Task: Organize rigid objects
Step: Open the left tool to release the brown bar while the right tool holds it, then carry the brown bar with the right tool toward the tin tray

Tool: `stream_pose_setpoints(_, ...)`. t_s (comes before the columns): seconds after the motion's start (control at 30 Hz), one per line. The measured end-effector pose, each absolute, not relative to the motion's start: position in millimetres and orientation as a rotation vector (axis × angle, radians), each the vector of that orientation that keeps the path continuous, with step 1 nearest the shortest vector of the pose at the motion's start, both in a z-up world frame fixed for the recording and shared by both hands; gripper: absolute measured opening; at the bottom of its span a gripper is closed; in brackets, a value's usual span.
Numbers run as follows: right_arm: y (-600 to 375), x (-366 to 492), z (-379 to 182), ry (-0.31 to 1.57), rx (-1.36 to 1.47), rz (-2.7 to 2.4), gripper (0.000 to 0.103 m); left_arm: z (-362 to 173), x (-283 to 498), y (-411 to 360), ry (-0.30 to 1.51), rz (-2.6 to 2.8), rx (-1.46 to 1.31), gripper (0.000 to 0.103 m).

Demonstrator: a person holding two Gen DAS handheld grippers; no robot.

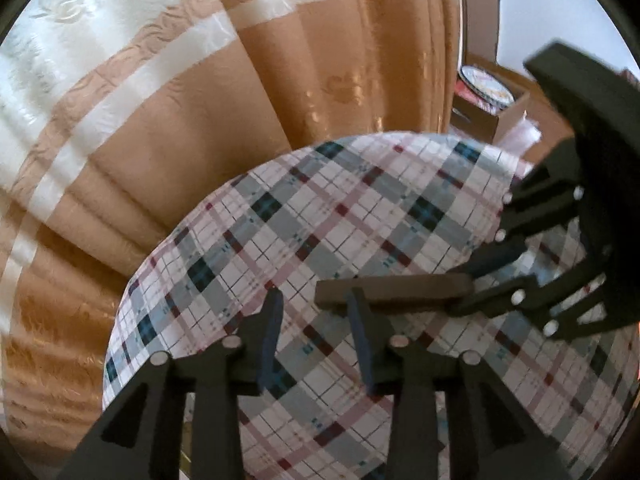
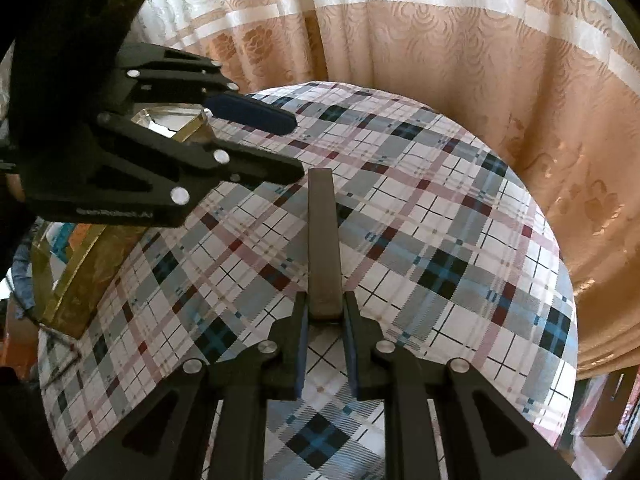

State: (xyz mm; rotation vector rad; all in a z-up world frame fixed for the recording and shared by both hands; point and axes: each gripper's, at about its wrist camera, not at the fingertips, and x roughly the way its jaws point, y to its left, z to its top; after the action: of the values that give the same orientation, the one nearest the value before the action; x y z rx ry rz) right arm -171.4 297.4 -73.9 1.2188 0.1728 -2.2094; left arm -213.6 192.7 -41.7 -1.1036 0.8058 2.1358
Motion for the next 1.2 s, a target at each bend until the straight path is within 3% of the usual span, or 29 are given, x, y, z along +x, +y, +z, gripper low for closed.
stream_pose_setpoints(0.5,297,-210,-73,0.348,1.222,-2.043,0.017,-49,-226,196,0.850,2.109,-1.066,0.035)
stream_pose_setpoints(0.63,300,-219,-74,0.323,1.232,-2.049,0.017,-53,-223,203,0.847,2.050,-1.078,0.035)
stream_pose_setpoints(1.03,304,-231,-74,0.318,1.237,-1.970,0.017,-63,-218,214,1.130,1.850,-0.955,0.035)
stream_pose_setpoints(1.2,300,-230,-75,0.320,1.232,-1.967,0.017,-64,-217,215,1.125,1.850,-0.929,0.034)
